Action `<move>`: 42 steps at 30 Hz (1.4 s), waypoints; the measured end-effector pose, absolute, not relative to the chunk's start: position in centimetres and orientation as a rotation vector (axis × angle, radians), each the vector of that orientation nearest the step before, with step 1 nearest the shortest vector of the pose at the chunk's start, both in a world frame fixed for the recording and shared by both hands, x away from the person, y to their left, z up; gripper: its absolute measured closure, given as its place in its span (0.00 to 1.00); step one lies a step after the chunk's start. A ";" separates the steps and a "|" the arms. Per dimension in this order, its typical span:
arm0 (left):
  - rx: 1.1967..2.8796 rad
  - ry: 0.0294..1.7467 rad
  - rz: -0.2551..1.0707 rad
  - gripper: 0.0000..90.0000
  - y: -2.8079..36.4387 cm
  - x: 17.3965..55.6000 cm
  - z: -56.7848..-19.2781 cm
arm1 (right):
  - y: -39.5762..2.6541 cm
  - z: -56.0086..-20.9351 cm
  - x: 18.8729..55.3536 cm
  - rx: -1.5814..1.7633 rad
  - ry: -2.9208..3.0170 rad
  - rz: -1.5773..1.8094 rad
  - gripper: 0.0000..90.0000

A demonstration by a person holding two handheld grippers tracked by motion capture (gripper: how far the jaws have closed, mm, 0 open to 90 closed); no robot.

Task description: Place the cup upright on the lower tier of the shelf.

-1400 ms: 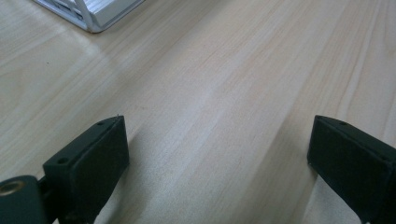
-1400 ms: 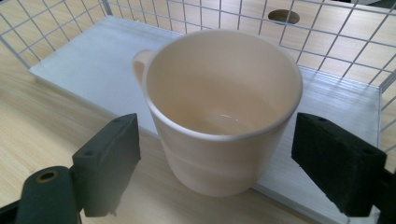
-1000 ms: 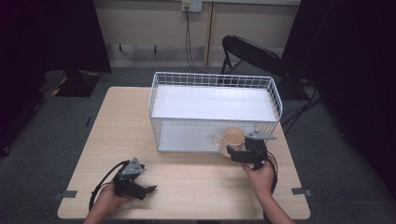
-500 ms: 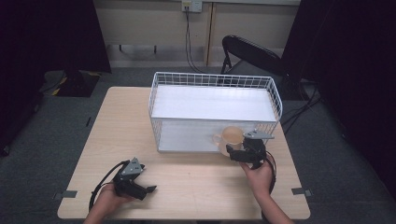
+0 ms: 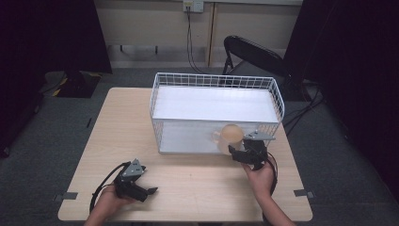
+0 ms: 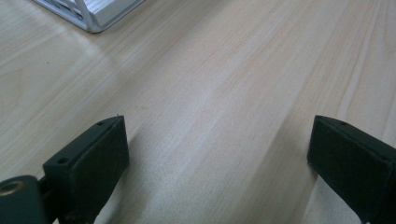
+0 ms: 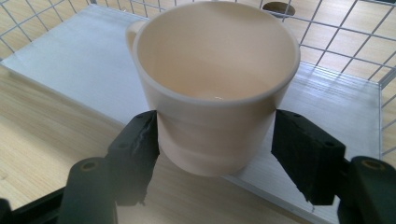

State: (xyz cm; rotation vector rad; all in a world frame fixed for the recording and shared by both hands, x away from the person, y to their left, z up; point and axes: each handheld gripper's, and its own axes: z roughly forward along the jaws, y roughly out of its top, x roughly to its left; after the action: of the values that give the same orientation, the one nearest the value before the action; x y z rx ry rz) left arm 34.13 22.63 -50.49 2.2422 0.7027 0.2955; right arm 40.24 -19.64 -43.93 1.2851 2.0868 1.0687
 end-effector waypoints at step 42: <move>2.241 0.703 0.296 0.06 22.6 34.1 -50.5 | -19.0 -43.7 40.6 1.257 2.078 1.062 0.73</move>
State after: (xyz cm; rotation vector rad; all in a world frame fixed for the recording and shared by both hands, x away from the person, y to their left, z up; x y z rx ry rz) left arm 34.12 22.63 -50.50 2.2408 0.7031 0.2959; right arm 40.64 -19.05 -43.67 1.2570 2.0779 1.0617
